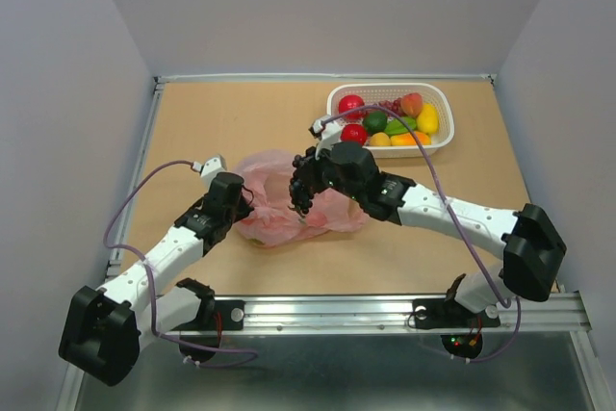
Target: Untie the knot of the plastic bag and take out the fruit
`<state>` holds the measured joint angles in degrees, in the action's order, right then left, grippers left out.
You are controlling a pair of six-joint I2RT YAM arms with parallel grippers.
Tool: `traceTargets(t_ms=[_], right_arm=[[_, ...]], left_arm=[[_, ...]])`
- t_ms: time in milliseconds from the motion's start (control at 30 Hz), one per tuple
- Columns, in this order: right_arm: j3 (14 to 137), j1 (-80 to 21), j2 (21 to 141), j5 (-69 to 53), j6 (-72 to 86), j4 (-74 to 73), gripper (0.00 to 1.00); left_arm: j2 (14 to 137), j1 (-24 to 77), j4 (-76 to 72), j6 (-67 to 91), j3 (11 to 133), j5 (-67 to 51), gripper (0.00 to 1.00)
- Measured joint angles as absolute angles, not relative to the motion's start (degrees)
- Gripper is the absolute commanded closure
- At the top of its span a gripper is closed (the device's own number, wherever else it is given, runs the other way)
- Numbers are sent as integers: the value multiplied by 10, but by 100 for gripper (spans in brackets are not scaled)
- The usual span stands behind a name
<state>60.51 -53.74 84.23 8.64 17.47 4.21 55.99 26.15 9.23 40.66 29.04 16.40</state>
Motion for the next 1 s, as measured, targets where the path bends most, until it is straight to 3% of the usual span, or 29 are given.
traceTargets(t_ms=[467,900,967,1000], right_arm=[[776,-426,843,104,58,44,99],[827,-197,964,145,77,47,99],[827,-175,990,145,90,47,86],[827,-161,1006,143,97,47,72]], left_arm=[[544,261,93,399,290,161,100],[520,261,106,394,290,165,100],[516,261,107,393,290,165,100],[515,261,108,393,290,165,99]])
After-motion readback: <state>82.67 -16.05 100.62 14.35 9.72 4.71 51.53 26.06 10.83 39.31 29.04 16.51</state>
